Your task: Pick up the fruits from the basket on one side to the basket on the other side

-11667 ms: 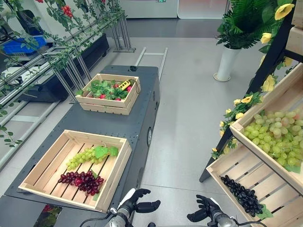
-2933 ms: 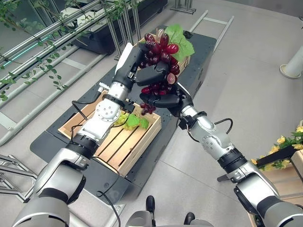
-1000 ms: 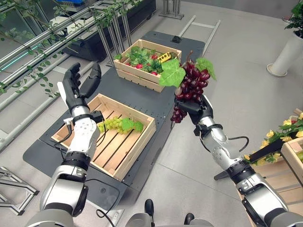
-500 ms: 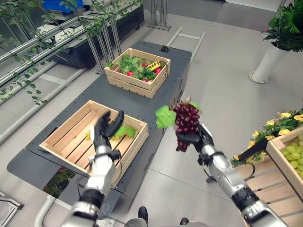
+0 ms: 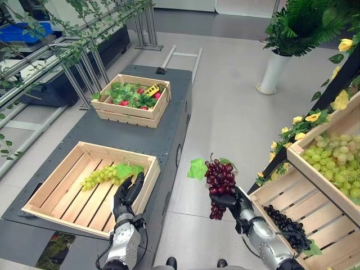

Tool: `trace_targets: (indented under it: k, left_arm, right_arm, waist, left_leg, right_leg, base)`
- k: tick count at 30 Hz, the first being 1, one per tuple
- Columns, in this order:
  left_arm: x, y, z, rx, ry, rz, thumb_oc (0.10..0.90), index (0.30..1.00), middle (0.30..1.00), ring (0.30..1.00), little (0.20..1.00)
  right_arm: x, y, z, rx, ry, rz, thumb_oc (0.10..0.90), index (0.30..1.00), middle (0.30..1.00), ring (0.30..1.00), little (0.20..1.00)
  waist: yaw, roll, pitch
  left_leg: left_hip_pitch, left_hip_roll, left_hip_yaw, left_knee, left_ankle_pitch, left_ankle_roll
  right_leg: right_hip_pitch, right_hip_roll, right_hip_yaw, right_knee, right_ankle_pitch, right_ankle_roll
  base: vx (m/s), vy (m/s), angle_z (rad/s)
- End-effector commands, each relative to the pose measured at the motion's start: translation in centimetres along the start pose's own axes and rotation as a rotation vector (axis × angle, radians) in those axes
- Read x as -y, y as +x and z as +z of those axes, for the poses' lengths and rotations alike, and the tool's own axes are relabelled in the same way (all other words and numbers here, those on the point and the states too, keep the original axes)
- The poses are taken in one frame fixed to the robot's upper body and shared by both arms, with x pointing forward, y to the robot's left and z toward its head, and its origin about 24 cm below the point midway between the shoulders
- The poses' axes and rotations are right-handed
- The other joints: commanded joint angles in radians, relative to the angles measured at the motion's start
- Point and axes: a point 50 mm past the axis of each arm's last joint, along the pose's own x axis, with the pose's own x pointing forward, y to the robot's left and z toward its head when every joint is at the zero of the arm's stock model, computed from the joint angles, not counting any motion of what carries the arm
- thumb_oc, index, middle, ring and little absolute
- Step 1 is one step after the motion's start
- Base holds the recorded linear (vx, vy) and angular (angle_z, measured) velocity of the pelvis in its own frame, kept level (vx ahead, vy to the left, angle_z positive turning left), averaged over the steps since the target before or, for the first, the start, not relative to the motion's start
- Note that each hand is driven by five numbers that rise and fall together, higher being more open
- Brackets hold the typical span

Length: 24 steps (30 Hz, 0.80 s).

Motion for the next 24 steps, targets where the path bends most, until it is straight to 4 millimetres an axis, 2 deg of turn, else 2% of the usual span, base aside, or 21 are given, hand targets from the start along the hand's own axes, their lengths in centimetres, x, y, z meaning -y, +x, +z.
trace_targets:
  k: [1, 3, 5, 6, 7, 9, 11, 12, 15, 16, 18, 19, 20, 24]
  left_arm:
    - [2.4, 1.5, 3.8, 0.196, 0.073, -0.128, 0.8, 0.9, 0.9, 0.9, 0.9]
    - [2.0, 1.3, 3.3, 0.183, 0.087, -0.118, 0.8, 0.9, 0.9, 0.9, 0.9]
    - [1.1, 1.2, 2.9, 0.167, 0.088, -0.09, 0.8, 0.9, 0.9, 0.9, 0.9]
    - [0.5, 1.1, 2.6, 0.158, 0.083, -0.064, 0.8, 0.9, 0.9, 0.9, 0.9]
    - [0.3, 1.2, 2.6, 0.151, 0.077, -0.057, 0.8, 0.9, 0.9, 0.9, 0.9]
    - [0.5, 1.3, 2.5, 0.134, 0.066, -0.063, 0.8, 0.9, 0.9, 0.9, 0.9]
    - [1.2, 1.4, 2.2, 0.111, 0.041, -0.044, 0.8, 0.9, 0.9, 0.9, 0.9]
    - [1.8, 1.5, 2.3, 0.106, 0.006, -0.042, 0.8, 0.9, 0.9, 0.9, 0.9]
    - [3.2, 1.7, 2.8, 0.122, 0.016, -0.078, 0.8, 0.9, 0.9, 0.9, 0.9]
    - [4.0, 1.7, 3.2, 0.146, 0.026, -0.105, 0.8, 0.9, 0.9, 0.9, 0.9]
    - [4.5, 1.8, 3.7, 0.169, 0.035, -0.126, 0.8, 0.9, 0.9, 0.9, 0.9]
    - [5.3, 1.8, 4.4, 0.2, 0.036, -0.157, 0.8, 0.9, 0.9, 0.9, 0.9]
    - [5.4, 1.8, 4.5, 0.203, 0.037, -0.16, 0.8, 0.9, 0.9, 0.9, 0.9]
    - [6.5, 2.0, 5.2, 0.222, 0.06, -0.2, 0.8, 0.9, 0.9, 0.9, 0.9]
  right_arm:
    - [-0.5, 1.4, 5.6, 0.279, -0.007, 0.03, 0.4, 0.3, 0.3, 0.3, 0.3]
    - [-0.2, 1.4, 5.2, 0.263, -0.005, 0.027, 0.4, 0.3, 0.3, 0.3, 0.3]
    - [-0.2, 1.5, 5.0, 0.253, 0.001, 0.039, 0.4, 0.3, 0.3, 0.3, 0.3]
    - [-0.3, 1.6, 5.0, 0.251, 0.004, 0.053, 0.4, 0.3, 0.3, 0.3, 0.3]
    - [-0.3, 1.7, 5.1, 0.251, 0.005, 0.051, 0.4, 0.3, 0.3, 0.3, 0.3]
    - [0.3, 1.8, 5.0, 0.246, 0.008, 0.023, 0.4, 0.3, 0.3, 0.3, 0.3]
    - [1.0, 2.0, 5.1, 0.242, -0.002, -0.024, 0.4, 0.3, 0.3, 0.3, 0.3]
    - [1.1, 2.2, 5.8, 0.275, -0.006, -0.032, 0.4, 0.3, 0.3, 0.3, 0.3]
    - [1.5, 2.4, 7.5, 0.339, -0.006, -0.07, 0.4, 0.3, 0.3, 0.3, 0.3]
    - [1.9, 2.5, 8.7, 0.38, -0.003, -0.088, 0.4, 0.3, 0.3, 0.3, 0.3]
    - [2.5, 2.6, 10.0, 0.419, -0.011, -0.118, 0.4, 0.3, 0.3, 0.3, 0.3]
    - [3.3, 2.6, 11.9, 0.479, -0.018, -0.146, 0.4, 0.3, 0.3, 0.3, 0.3]
    - [3.3, 2.6, 12.1, 0.483, -0.018, -0.148, 0.4, 0.3, 0.3, 0.3, 0.3]
    - [4.3, 2.6, 16.2, 0.594, -0.04, -0.215, 0.4, 0.3, 0.3, 0.3, 0.3]
  waist:
    - [-0.019, 0.032, -0.001]
    - [-0.017, 0.034, 0.016]
    - [-0.011, 0.038, 0.032]
    - [-0.001, 0.043, 0.049]
    - [0.001, 0.043, 0.062]
    - [0.002, 0.029, 0.085]
    - [0.002, 0.021, 0.115]
    - [-0.008, 0.018, 0.15]
    - [-0.014, 0.007, 0.199]
    - [-0.017, 0.003, 0.224]
    - [-0.019, 0.0, 0.241]
    - [-0.023, 0.001, 0.266]
    - [-0.024, 0.001, 0.269]
    - [-0.029, 0.005, 0.305]
  left_leg:
    - [-0.008, -0.042, 0.057, 0.076, -0.182, 0.047]
    - [-0.016, -0.042, 0.084, 0.096, -0.192, 0.055]
    - [-0.025, -0.034, 0.116, 0.131, -0.201, 0.059]
    - [-0.045, -0.021, 0.146, 0.179, -0.208, 0.061]
    - [-0.072, -0.011, 0.154, 0.223, -0.217, 0.064]
    - [-0.119, 0.002, 0.157, 0.333, -0.253, 0.05]
    - [-0.178, 0.019, 0.151, 0.433, -0.283, 0.038]
    - [-0.208, 0.028, 0.145, 0.47, -0.294, 0.037]
    - [-0.282, 0.035, 0.135, 0.542, -0.303, 0.033]
    - [-0.33, 0.036, 0.129, 0.579, -0.306, 0.03]
    - [-0.362, 0.038, 0.128, 0.61, -0.312, 0.03]
    - [-0.416, 0.041, 0.132, 0.658, -0.323, 0.035]
    - [-0.423, 0.042, 0.132, 0.664, -0.324, 0.035]
    - [-0.494, 0.046, 0.13, 0.735, -0.34, 0.038]
  right_leg:
    - [-0.066, -0.009, -0.029, 0.054, -0.006, -0.012]
    - [-0.093, -0.015, -0.046, 0.084, -0.005, -0.006]
    - [-0.127, -0.023, -0.088, 0.172, -0.031, -0.007]
    - [-0.167, -0.037, -0.121, 0.29, -0.061, -0.016]
    - [-0.19, -0.037, -0.119, 0.357, -0.092, -0.027]
    - [-0.165, -0.034, -0.13, 0.318, -0.125, -0.043]
    - [-0.175, -0.021, -0.128, 0.349, -0.148, -0.064]
    - [-0.216, -0.013, -0.117, 0.401, -0.17, -0.075]
    - [-0.285, -0.004, -0.114, 0.464, -0.184, -0.096]
    - [-0.329, 0.002, -0.113, 0.502, -0.193, -0.107]
    - [-0.362, 0.007, -0.116, 0.53, -0.2, -0.118]
    - [-0.421, 0.013, -0.115, 0.579, -0.207, -0.129]
    - [-0.427, 0.013, -0.116, 0.585, -0.208, -0.13]
    - [-0.499, 0.017, -0.119, 0.658, -0.225, -0.145]
  base:
    - [-0.03, 0.109, -0.34]
    - [-0.06, 0.046, -0.43]
    - [-0.08, -0.008, -0.53]
    - [-0.11, -0.051, -0.82]
    - [-0.09, -0.085, -1.11]
    - [-0.03, -0.175, -0.79]
    - [-0.1, -0.219, -0.11]
    - [-0.17, -0.14, 0.0]
    - [-0.19, -0.141, -0.03]
    - [-0.19, -0.121, 0.02]
    - [-0.16, -0.083, 0.0]
    - [-0.13, -0.041, -0.07]
    - [-0.17, -0.032, -0.12]
    - [-0.07, -0.001, -0.13]
